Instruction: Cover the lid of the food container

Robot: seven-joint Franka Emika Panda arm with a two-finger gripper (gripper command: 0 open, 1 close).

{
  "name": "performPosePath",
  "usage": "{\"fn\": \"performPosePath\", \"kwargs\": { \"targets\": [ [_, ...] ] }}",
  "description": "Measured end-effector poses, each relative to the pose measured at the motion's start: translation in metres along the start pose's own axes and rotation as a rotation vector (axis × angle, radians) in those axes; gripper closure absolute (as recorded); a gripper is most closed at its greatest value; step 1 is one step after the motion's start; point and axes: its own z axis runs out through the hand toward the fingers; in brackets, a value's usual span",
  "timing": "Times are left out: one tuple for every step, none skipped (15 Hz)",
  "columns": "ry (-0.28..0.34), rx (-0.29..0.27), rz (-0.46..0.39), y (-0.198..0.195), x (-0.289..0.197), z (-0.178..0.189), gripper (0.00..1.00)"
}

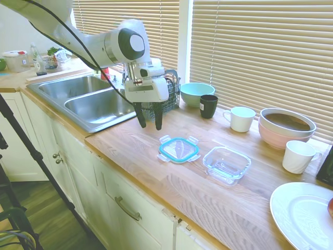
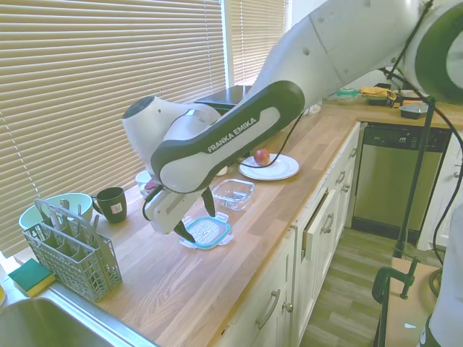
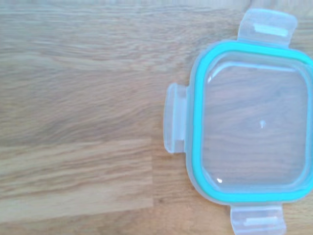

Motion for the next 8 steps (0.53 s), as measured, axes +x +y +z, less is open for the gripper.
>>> {"fn": "performPosePath", "kwargs": {
  "targets": [
    [0.007,-0.01,-0.005,-0.007,-0.001,0.006,0.0],
    [0.015,-0.021,-0.01,-0.012,-0.003,0.011,0.0],
    [0.02,-0.029,-0.013,-0.016,-0.004,0.014,0.0],
    [0.028,-0.039,-0.016,-0.02,-0.004,0.017,0.0],
    [0.036,-0.049,-0.019,-0.022,-0.004,0.02,0.0],
    [0.042,-0.058,-0.02,-0.023,-0.003,0.025,0.0],
    [0.044,-0.069,-0.022,-0.024,-0.002,0.031,0.0],
    [0.046,-0.078,-0.024,-0.026,-0.002,0.036,0.0]
  ]
}}
